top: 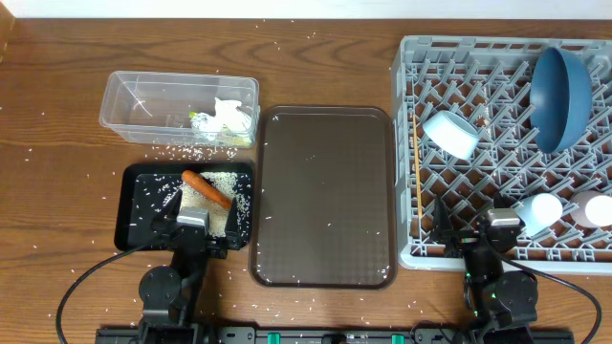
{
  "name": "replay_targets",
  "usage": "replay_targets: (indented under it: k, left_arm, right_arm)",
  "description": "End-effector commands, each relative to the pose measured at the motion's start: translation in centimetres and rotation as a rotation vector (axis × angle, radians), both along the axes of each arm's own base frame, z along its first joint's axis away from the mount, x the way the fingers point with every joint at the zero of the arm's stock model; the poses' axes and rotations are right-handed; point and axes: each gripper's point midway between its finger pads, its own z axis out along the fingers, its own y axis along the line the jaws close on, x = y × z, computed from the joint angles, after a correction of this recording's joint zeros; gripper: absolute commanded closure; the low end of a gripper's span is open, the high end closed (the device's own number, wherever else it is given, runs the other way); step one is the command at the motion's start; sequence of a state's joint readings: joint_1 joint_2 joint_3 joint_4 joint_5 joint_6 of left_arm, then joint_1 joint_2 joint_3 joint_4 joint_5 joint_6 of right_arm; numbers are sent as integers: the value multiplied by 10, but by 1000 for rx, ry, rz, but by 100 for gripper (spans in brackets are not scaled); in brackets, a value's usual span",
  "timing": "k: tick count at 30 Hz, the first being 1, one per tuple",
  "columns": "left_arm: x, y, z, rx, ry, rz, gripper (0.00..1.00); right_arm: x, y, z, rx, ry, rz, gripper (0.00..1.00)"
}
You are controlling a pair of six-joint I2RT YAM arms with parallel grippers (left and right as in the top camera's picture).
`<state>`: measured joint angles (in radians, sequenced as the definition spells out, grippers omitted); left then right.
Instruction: Sort waste into correct bins and load items into the dishwasher rack
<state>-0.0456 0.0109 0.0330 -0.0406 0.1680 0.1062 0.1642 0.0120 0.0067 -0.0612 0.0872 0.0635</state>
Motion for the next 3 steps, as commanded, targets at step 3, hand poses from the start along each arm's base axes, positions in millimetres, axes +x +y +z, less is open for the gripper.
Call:
replay_targets:
  k: [3]
  left_arm:
    - [1, 3, -15, 12, 32, 12, 2]
  right_arm:
    - [0, -5, 0, -10, 0, -23, 1]
